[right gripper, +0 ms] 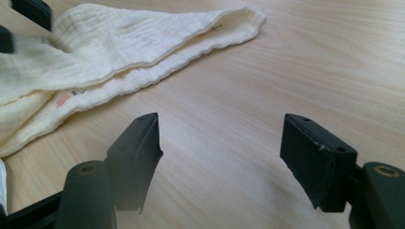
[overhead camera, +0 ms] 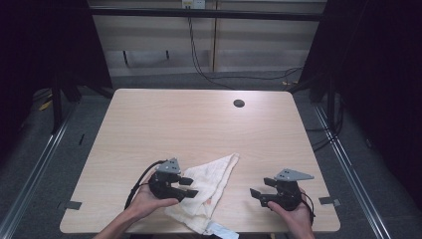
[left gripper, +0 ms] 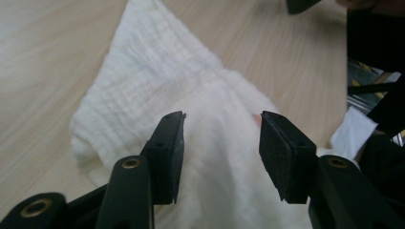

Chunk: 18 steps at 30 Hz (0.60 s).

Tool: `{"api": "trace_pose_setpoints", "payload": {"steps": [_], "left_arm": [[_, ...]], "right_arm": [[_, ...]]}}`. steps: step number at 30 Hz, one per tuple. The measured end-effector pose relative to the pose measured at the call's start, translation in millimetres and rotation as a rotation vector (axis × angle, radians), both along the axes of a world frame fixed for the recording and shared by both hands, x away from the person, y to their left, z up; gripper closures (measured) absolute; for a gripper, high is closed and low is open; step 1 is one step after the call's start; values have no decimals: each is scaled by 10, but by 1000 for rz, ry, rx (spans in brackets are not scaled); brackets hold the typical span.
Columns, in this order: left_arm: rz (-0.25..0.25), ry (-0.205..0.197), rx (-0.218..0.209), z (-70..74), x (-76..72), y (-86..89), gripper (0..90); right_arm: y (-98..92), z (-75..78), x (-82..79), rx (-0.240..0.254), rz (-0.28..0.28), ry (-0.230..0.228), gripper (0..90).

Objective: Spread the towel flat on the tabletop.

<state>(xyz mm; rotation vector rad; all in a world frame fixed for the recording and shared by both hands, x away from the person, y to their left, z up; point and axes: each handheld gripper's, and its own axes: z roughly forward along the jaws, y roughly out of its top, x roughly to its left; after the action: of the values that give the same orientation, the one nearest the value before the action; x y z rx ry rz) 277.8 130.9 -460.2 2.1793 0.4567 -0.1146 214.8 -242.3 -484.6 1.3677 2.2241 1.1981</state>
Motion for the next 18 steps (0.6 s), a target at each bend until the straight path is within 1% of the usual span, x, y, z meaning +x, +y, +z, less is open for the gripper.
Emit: {"api": "trace_pose_setpoints", "payload": {"steps": [1,3,4,5,6,7,8,9,10,11,12,13,14,16,17,18], "left_arm": [[-13,-13,-8,56,-74,33,564],[-66,-13,10,75,-191,59,649],[-92,-21,27,60,-241,58,681],[-111,-17,21,29,-278,54,714],[-118,-9,4,-8,-305,50,722],[-113,2,14,-38,-322,35,720],[-122,4,41,-54,-331,19,712],[-137,-9,64,-75,-345,15,705],[-121,-5,60,-98,-349,22,714],[-118,7,53,-120,-337,27,716],[-124,-1,67,-138,-327,29,726],[-123,6,68,-161,-321,26,728],[-124,24,67,-187,-317,13,720],[-129,7,83,-205,-326,-21,684],[-136,14,70,-217,-334,-42,669],[-140,8,84,-218,-343,-59,657]], "right_arm": [[0,0,0,-2,2,0,294],[6,-6,10,-5,3,4,294],[10,-9,16,-6,4,2,294],[14,-8,18,-6,4,4,294],[19,-9,20,-8,6,5,294],[25,-9,20,-10,6,6,293],[31,-8,20,-9,6,5,293],[35,-7,20,-8,6,3,294],[38,-4,18,-10,9,3,294],[39,-3,15,-12,14,1,294],[37,-1,11,-11,16,-1,294],[35,1,4,-10,17,1,293],[33,3,0,-9,15,3,293],[29,-2,5,-10,17,6,294],[28,-2,6,-10,20,3,293],[29,-2,6,-9,22,1,294]]}}
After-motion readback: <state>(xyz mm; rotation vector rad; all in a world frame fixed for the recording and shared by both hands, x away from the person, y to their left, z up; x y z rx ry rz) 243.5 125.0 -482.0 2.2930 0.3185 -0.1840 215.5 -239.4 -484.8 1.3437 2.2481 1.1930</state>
